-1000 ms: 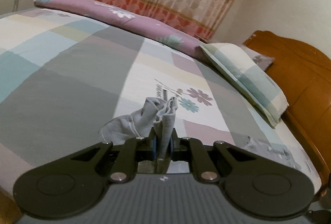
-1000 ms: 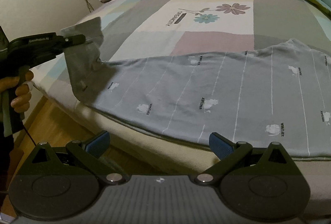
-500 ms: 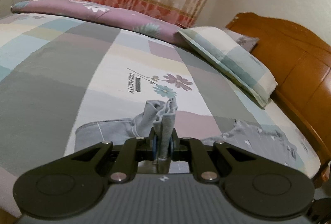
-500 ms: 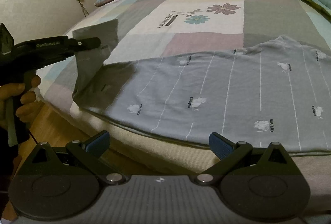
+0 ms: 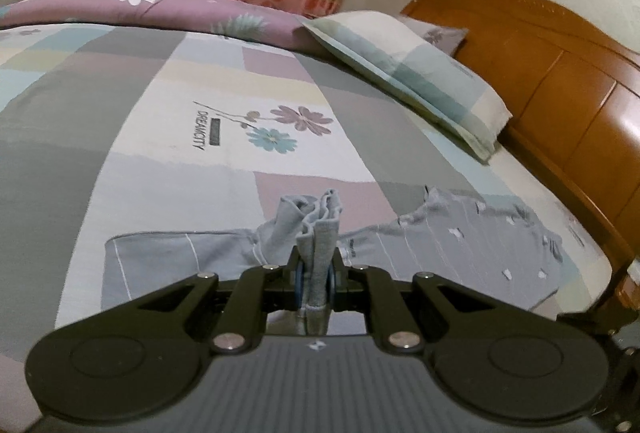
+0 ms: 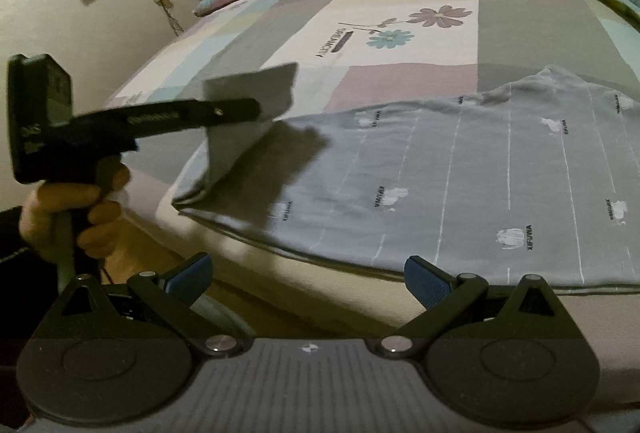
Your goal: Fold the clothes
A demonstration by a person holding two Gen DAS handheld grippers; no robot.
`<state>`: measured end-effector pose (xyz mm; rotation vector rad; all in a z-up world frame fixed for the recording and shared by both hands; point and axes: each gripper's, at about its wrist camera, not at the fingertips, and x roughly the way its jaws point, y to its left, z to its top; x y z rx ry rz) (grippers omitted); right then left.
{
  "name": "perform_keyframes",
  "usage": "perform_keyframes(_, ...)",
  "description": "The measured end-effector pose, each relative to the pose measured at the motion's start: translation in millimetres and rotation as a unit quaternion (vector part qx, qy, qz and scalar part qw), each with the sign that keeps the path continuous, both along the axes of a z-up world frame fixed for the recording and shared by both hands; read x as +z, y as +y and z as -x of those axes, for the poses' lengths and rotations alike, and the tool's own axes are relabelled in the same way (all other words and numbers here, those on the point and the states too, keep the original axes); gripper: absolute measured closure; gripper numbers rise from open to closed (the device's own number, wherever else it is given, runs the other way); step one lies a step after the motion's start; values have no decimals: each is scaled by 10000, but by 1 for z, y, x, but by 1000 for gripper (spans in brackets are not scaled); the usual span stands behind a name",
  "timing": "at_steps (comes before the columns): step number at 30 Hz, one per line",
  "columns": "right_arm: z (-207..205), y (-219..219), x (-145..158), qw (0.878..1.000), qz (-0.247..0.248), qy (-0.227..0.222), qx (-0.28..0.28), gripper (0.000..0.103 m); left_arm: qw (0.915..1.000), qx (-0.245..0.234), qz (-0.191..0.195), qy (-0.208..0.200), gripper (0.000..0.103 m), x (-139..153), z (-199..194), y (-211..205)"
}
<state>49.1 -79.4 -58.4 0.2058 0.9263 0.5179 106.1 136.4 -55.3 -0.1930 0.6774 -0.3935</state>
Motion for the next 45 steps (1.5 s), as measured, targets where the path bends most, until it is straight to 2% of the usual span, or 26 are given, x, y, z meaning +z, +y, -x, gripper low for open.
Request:
perform_keyframes(22, 1, 2, 1, 9998, 148, -4, -118, 0, 9972, -585, -423, 217, 94, -18, -1, -35)
perform_keyframes(34, 2, -1, -2, 9996, 185, 39, -228, 0, 9952, -688, -605, 340, 92, -28, -1, -45)
perform_keyframes(37, 3, -1, -1, 9995, 192, 40, -252, 0, 9948, -707, -638, 374, 81, -30, -1, -48)
perform_keyframes(39, 3, -1, 0, 9995, 192, 27, -263, 0, 9952, -678, -584, 385, 70, -28, -1, -47)
perform_keyframes(43, 4, -1, 1, 9995, 187, -7, -273, 0, 9956, -745, -512, 256, 65, -19, 4, -46)
perform_keyframes(45, 5, -1, 2, 9994, 182, -19, -281, 0, 9957, -784, -455, 177, 58, -12, 7, -44)
